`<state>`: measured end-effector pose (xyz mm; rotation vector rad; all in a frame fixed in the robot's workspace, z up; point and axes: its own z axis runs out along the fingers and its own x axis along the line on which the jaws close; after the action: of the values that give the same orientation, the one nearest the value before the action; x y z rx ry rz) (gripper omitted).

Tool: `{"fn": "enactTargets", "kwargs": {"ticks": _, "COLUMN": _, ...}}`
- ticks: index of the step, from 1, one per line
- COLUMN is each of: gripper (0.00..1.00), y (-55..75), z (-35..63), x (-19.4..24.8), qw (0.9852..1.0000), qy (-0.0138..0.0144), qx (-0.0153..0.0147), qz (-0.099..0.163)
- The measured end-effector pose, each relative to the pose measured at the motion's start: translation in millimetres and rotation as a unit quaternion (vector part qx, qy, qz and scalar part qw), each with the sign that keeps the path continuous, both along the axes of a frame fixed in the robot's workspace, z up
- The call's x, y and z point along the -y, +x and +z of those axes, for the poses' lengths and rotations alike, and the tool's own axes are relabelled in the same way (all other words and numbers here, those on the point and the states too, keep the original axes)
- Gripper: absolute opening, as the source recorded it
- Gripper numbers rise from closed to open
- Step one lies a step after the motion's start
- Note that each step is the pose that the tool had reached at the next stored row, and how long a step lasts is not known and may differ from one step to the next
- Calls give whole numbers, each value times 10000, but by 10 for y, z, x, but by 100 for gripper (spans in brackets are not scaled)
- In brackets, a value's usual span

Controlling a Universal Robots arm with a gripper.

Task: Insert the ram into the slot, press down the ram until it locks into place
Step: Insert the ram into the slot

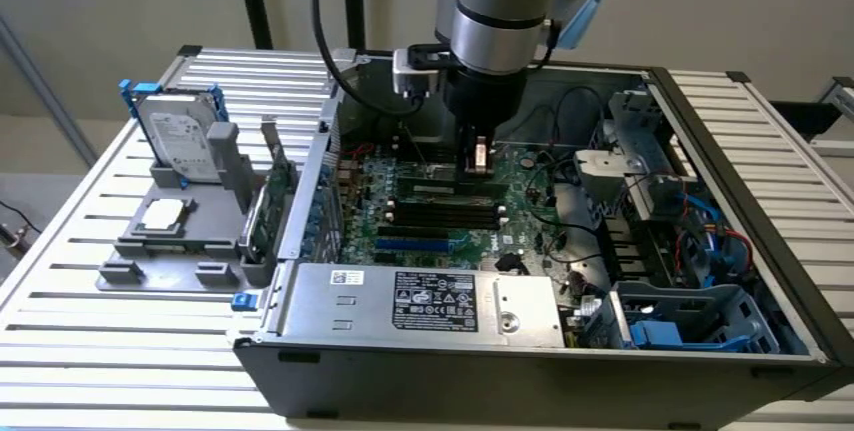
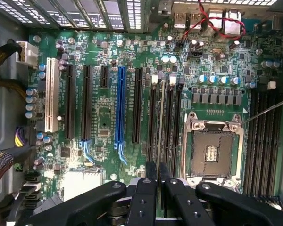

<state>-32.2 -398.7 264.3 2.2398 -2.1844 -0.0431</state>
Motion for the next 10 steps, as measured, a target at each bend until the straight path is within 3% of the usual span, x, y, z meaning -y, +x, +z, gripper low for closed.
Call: {"fn": "enactTargets", "kwargs": {"ticks": 10, "gripper": 13, "y": -10, "z": -180, "x": -3, "qw": 10000, "qy": -55, "qx": 6, "qz": -1}}
